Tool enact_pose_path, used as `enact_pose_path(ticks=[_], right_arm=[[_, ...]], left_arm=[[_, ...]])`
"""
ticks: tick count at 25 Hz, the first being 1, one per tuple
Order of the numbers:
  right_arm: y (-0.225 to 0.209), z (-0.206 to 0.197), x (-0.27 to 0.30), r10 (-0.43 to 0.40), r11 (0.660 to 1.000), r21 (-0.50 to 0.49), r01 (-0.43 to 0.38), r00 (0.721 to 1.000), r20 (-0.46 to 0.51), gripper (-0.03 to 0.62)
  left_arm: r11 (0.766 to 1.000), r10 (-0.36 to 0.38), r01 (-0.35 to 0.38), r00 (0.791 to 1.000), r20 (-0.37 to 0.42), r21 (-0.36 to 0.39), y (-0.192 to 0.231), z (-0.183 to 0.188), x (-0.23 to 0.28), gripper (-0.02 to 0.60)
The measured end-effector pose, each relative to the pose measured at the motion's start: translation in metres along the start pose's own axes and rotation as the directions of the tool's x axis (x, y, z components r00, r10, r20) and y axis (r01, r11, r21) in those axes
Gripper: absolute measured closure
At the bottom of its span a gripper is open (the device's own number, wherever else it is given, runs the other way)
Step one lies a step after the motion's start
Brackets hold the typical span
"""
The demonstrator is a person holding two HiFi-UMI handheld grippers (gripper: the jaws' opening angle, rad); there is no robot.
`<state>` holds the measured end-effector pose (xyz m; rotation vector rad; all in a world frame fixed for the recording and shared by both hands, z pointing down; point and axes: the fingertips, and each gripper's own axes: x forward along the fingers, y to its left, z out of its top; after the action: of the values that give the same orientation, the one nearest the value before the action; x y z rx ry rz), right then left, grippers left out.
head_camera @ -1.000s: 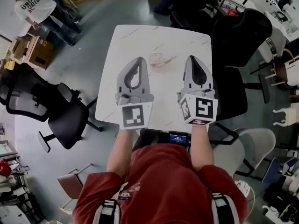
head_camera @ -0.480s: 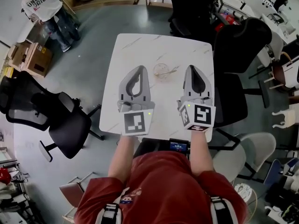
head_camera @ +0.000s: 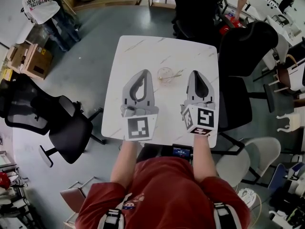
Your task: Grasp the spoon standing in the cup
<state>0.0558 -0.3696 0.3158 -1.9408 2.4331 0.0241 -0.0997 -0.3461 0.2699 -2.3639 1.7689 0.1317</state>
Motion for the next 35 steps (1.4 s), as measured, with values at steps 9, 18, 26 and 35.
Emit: enact_pose_path(ticks=[9,18,26,35], right_arm=[[-0.001,-0.039,0.009,-0.008,1.0,0.023,0.01,0.997,-0.081,0.591],[-0.004,-0.079,0.018,-0.009,0.998,0.054,0.018,0.986,-0.165,0.588],[0.0,-0.109,0.028,0.009,0.997,0.077,0.008,0.974,-0.226,0.556],[0.002,-0.148,0.041,0.023,0.994,0.111,0.01,0.954,-0.298,0.523]], left_arm=[[1.0,-0.005,0.004,1.0,-0.03,-0.025,0.0,-0.018,0.002,0.58],[0.999,-0.009,0.007,0.998,-0.065,-0.035,-0.001,-0.037,0.004,0.58],[0.999,-0.008,0.003,0.995,-0.096,-0.048,0.0,-0.054,0.006,0.58],[0.999,-0.01,0.003,0.992,-0.128,-0.054,0.0,-0.075,0.012,0.58]])
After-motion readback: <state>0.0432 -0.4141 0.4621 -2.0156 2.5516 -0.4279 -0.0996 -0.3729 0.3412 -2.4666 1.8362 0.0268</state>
